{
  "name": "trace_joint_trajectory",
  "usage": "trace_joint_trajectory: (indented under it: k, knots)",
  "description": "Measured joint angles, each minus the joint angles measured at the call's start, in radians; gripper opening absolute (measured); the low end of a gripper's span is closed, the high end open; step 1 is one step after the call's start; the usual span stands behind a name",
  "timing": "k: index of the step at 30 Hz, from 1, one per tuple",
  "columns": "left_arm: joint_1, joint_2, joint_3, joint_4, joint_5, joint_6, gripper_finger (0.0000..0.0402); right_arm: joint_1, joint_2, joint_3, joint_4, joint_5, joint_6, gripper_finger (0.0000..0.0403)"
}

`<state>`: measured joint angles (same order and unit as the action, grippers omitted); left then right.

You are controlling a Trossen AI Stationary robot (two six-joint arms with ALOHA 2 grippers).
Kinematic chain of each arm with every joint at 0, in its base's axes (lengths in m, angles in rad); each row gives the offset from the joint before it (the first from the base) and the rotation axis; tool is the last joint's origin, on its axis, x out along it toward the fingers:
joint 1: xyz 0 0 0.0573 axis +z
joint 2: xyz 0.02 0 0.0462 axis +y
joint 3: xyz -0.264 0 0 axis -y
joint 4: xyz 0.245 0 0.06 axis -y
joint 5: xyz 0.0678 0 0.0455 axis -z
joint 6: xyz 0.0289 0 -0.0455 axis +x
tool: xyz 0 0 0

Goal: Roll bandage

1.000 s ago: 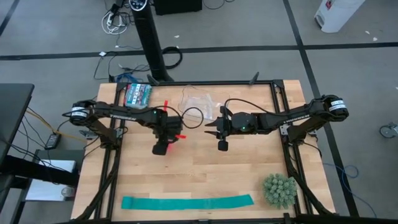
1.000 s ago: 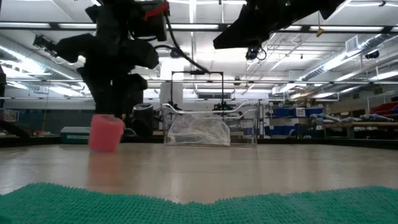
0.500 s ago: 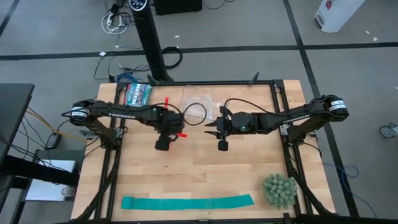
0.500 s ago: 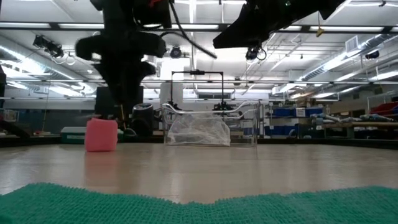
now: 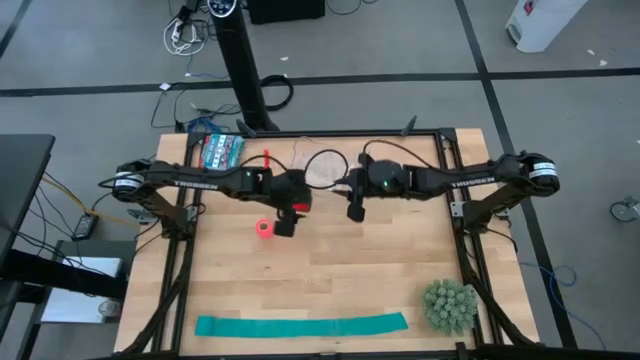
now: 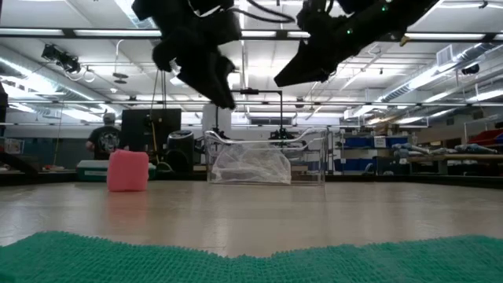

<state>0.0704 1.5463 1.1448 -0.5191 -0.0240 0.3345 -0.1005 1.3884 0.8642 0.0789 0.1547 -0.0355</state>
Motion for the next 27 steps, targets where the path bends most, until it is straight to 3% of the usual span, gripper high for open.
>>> trace_joint_trajectory:
  k: [10,17,21,27]
  knots:
    - [0.012,-0.036,-0.312,0.537,0.056,0.027,0.0209,-0.098,0.000,0.000,-0.002,-0.056,0.029,0.0113]
    - [0.088,-0.217,-0.561,0.883,0.058,-0.024,0.0208,-0.161,0.000,0.002,0.030,-0.086,0.051,0.0113]
    - [0.134,-0.344,-0.677,1.013,0.044,-0.040,0.0208,-0.220,0.009,0.057,0.007,-0.126,0.052,0.0113]
    - [0.166,-0.443,-0.727,1.004,-0.020,-0.086,0.0208,-0.303,0.139,0.244,-0.200,-0.228,-0.002,0.0113]
